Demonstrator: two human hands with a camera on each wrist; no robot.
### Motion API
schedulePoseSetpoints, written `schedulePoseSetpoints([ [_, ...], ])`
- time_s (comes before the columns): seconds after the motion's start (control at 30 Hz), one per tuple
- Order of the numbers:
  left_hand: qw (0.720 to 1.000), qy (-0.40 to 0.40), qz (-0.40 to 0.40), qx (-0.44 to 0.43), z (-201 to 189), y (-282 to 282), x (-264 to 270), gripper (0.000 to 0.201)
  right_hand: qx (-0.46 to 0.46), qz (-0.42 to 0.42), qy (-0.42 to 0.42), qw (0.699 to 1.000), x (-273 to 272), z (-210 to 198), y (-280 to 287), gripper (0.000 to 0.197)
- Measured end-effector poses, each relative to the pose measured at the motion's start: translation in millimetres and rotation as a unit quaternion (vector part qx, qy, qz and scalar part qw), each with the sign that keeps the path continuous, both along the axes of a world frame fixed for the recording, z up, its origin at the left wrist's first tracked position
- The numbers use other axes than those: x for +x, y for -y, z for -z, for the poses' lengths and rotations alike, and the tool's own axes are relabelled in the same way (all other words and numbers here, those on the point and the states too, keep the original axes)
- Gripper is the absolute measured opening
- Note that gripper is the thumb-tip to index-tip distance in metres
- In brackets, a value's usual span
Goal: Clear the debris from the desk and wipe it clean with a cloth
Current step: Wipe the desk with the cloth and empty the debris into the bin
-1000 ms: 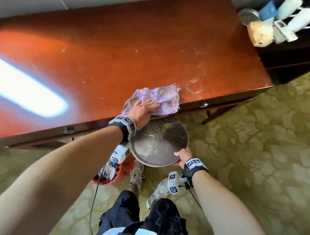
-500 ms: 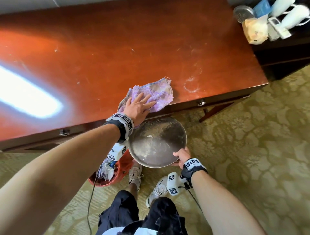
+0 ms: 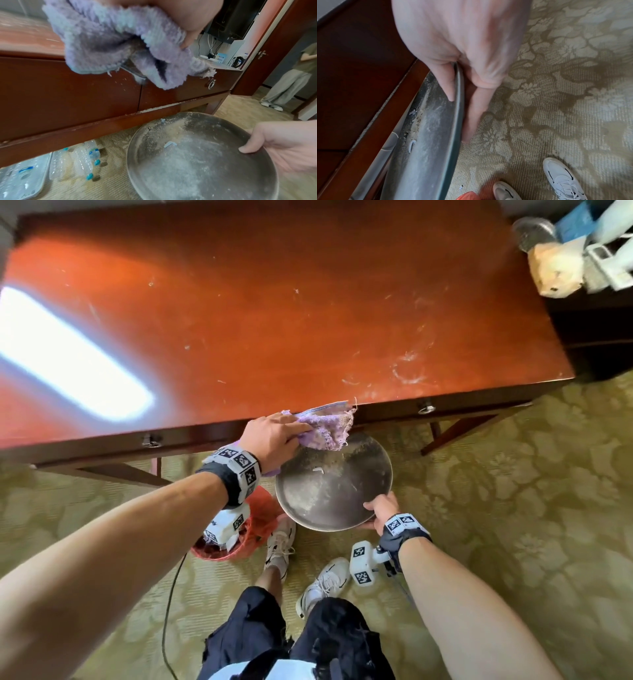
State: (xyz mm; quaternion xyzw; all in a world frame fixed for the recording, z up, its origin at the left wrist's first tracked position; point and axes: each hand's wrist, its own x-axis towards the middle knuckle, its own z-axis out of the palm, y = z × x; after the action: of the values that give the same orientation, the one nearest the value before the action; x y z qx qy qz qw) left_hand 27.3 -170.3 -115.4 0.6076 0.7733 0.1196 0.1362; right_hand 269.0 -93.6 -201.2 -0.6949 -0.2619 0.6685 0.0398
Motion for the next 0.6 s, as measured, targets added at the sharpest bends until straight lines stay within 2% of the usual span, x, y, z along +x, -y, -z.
schedulePoseSetpoints([
  [0.07, 1.000, -0.011, -0.025, -0.010, 1.6, 7.8, 0.0, 0.037, 0.004, -0.003, 0.001, 1.000, 1.1, 0.9, -0.3, 0.060],
  [0.23, 0.990, -0.035, -0.077, -0.114, 5.3, 22.3, -11.6, 0.033, 0.017, -0.028, 0.003, 0.999, 2.6, 1.3, 0.9, 0.051],
  [0.37, 0.973, -0.041, -0.144, -0.174, 10.2, 25.2, -16.6, 0.030, 0.014, -0.035, 0.004, 0.999, 0.5, 1.3, 1.7, 0.053],
  [0.6, 0.909, 0.103, -0.305, -0.265, 42.7, 17.7, -18.0, 0.029, 0.017, -0.025, 0.000, 1.000, -1.0, 11.3, 0.5, 0.058],
])
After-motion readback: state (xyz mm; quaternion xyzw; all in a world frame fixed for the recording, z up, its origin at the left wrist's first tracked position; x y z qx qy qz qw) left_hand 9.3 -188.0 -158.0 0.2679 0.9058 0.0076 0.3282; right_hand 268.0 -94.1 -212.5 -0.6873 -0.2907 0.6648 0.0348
